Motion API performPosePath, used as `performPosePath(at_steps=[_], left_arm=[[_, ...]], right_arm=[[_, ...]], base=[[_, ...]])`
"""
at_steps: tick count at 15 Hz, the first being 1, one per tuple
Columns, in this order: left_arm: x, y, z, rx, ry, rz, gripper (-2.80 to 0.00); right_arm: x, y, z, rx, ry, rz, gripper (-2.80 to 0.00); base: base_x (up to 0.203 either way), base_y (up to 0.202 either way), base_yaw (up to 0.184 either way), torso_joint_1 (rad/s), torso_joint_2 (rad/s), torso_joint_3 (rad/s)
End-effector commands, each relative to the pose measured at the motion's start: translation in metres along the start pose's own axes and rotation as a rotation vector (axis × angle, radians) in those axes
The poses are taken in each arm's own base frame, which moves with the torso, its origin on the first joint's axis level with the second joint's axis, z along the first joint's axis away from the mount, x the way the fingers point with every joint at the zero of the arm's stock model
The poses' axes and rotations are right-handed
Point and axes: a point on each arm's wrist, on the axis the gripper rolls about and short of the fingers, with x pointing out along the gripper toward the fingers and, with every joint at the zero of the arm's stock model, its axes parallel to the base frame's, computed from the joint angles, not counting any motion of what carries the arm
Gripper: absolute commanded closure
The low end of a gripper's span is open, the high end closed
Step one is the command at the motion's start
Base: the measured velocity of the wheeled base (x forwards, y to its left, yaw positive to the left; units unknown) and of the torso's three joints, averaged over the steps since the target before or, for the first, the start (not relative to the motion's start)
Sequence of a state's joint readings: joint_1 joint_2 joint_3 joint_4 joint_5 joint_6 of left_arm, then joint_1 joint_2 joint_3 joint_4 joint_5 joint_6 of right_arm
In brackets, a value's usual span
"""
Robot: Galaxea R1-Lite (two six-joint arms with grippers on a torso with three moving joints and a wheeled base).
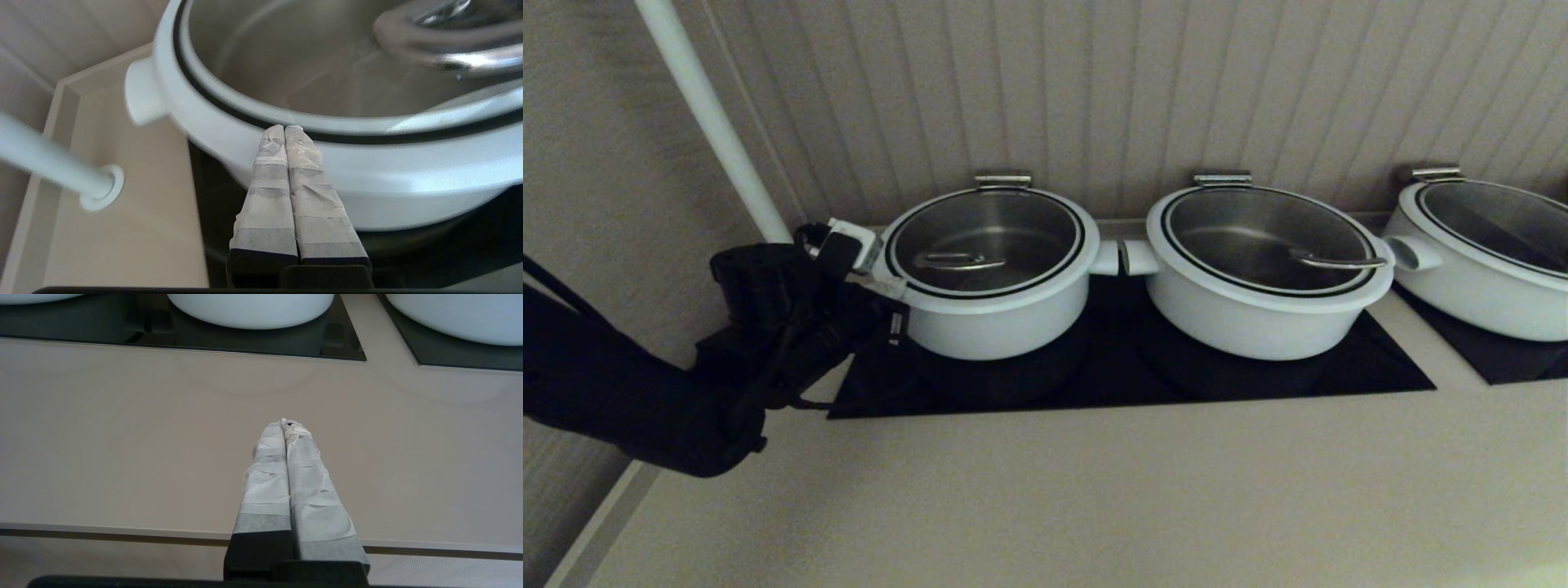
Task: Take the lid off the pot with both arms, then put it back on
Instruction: Close the pot lid
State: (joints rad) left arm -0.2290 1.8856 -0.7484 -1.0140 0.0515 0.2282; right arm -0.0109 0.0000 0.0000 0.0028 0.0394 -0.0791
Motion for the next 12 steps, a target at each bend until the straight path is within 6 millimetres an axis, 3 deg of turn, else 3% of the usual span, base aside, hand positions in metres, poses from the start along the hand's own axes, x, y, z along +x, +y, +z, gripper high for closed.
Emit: performPosePath(at_steps=[1,12], left_arm=[[-0.01,0.003,0.006,0.0,-0.019,0.009,0.0],[-0.032,0.009,0.036,0.061,-0.116,0.024,0.0]], right_arm=[[0.0,0.0,0.0,-0.001,0.001,0.001,0.0],[0.0,0.0,0.0,-0.001,0.002,0.001,0.0]], base=[[0.0,0.0,0.0,0.0,0.0,0.0],[0.0,0.0,0.0,0.0,0.0,0.0]])
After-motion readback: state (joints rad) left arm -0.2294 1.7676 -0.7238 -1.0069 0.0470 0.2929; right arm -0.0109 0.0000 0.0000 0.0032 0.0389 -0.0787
